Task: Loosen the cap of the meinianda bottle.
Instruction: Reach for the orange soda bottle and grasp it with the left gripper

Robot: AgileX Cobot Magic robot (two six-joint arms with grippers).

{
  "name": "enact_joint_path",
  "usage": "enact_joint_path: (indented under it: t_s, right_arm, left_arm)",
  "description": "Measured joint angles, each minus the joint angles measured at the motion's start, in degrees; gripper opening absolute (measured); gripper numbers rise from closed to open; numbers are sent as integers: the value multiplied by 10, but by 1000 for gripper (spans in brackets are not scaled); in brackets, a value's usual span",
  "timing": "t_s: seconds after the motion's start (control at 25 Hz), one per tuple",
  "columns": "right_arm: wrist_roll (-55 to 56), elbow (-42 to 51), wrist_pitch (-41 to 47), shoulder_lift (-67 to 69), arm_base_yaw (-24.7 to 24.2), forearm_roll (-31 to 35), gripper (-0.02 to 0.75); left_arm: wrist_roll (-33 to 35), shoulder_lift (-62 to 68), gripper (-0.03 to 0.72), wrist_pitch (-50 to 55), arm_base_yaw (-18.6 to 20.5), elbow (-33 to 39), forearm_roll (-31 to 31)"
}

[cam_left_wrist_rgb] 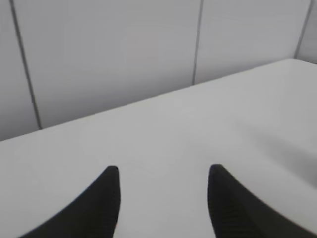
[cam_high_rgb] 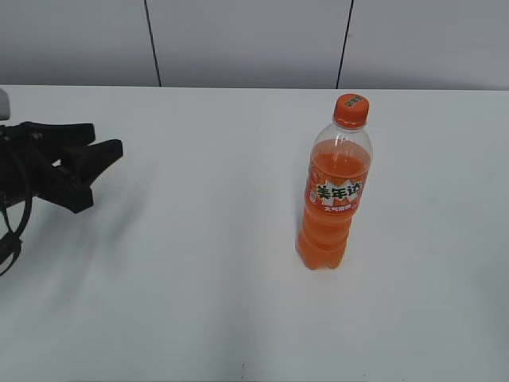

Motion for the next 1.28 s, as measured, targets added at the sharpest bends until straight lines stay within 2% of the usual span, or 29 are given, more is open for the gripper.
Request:
enact_joint_path:
  t_s: [0.16, 0.28, 0.44, 0.64, 0.8, 1.04, 1.28]
  right_arm:
    - [0, 0, 0, 0, 0, -4, 577]
    - [0, 0, 0, 0, 0, 0, 577]
    - [0, 0, 0, 0, 0, 0, 577]
    - [0, 0, 0, 0, 0, 0, 577]
    - [0, 0, 0, 0, 0, -4, 577]
    - [0, 0, 0, 0, 0, 0, 577]
    - [0, 0, 0, 0, 0, 0, 577]
  left_arm:
    - [-86, 33, 363, 24, 0, -65, 159]
    - [-115, 59, 363, 26, 0, -112, 285]
    - [-121, 88, 398, 9, 0, -151, 364]
    - [-121, 103, 447, -9, -10, -182, 377]
    - [-126, 103, 484, -3, -46, -189, 376]
    - [-127, 104, 494, 42, -117, -190, 348]
    - [-152, 115, 496, 50, -155, -223, 326]
